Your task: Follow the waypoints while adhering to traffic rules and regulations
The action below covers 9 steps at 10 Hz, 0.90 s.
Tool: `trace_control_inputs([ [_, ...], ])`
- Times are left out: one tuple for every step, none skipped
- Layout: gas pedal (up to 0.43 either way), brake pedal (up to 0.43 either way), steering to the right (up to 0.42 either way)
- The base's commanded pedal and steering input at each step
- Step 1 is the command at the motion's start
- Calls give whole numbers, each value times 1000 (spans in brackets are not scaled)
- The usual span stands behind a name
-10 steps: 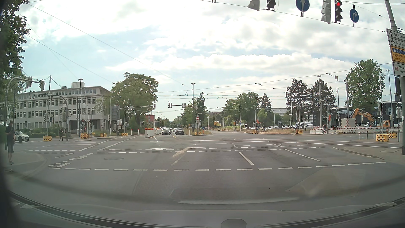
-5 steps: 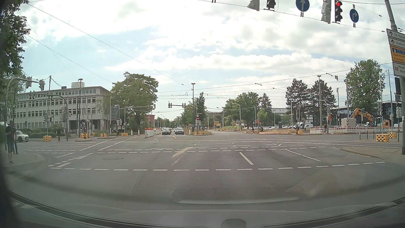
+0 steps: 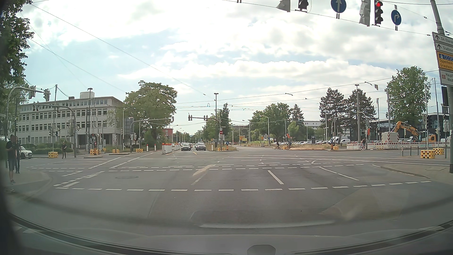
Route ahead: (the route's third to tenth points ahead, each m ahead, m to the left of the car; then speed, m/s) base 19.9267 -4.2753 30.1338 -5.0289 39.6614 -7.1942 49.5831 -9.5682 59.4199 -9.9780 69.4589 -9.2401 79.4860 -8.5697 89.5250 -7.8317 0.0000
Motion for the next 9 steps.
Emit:
trace_control_inputs([
  [0, 268, 20],
  [0, 268, 21],
  [0, 262, 20],
  [0, 268, 21],
  [0, 268, 21],
  [0, 268, 21],
  [0, 262, 20],
  [0, 268, 21],
  [0, 262, 21],
])
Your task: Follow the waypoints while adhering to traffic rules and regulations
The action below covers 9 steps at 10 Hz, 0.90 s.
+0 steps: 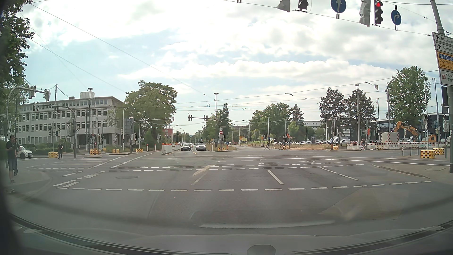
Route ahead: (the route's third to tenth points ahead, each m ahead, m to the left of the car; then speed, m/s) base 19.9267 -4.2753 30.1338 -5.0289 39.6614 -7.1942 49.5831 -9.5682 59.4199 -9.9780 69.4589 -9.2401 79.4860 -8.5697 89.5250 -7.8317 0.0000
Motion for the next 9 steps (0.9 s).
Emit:
trace_control_inputs([
  [0, 268, 20],
  [0, 268, 21],
  [0, 268, 21],
  [0, 262, 21],
  [0, 262, 21],
  [0, 268, 20],
  [0, 268, 20],
  [0, 268, 21],
  [0, 268, 21],
])
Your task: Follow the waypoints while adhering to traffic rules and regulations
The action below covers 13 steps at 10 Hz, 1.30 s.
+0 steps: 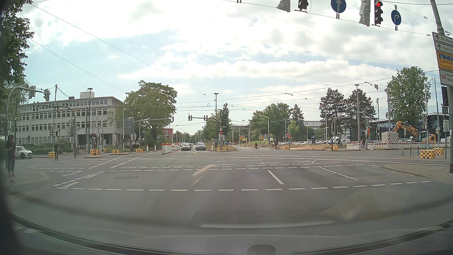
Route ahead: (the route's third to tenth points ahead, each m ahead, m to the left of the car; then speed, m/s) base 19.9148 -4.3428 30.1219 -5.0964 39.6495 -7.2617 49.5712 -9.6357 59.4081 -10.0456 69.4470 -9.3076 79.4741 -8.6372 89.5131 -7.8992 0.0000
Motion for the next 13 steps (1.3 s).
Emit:
trace_control_inputs([
  [0, 268, 21],
  [0, 262, 20],
  [0, 268, 20],
  [0, 262, 20],
  [0, 268, 20],
  [0, 262, 20],
  [0, 262, 20],
  [0, 262, 20],
  [0, 262, 20],
  [0, 268, 21],
  [0, 268, 21],
  [0, 268, 20],
  [0, 262, 20],
])
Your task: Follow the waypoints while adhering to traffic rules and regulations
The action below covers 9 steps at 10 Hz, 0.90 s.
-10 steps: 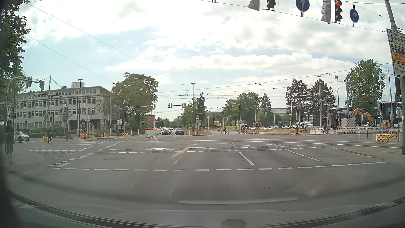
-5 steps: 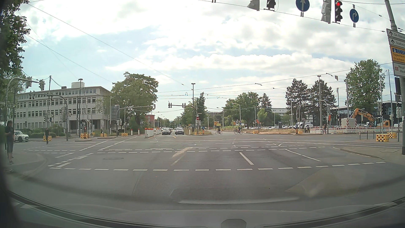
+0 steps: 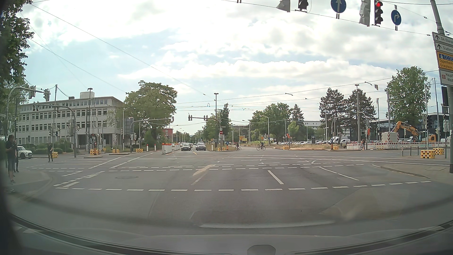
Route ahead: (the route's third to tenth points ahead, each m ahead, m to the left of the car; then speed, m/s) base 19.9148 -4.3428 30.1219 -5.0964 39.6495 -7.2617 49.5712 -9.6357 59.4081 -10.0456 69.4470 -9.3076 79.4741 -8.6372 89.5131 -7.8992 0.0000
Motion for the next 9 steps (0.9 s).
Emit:
trace_control_inputs([
  [0, 268, 20],
  [0, 268, 21],
  [0, 262, 20],
  [0, 262, 20],
  [0, 262, 21],
  [0, 268, 20],
  [0, 268, 20],
  [0, 262, 20],
  [0, 268, 21],
])
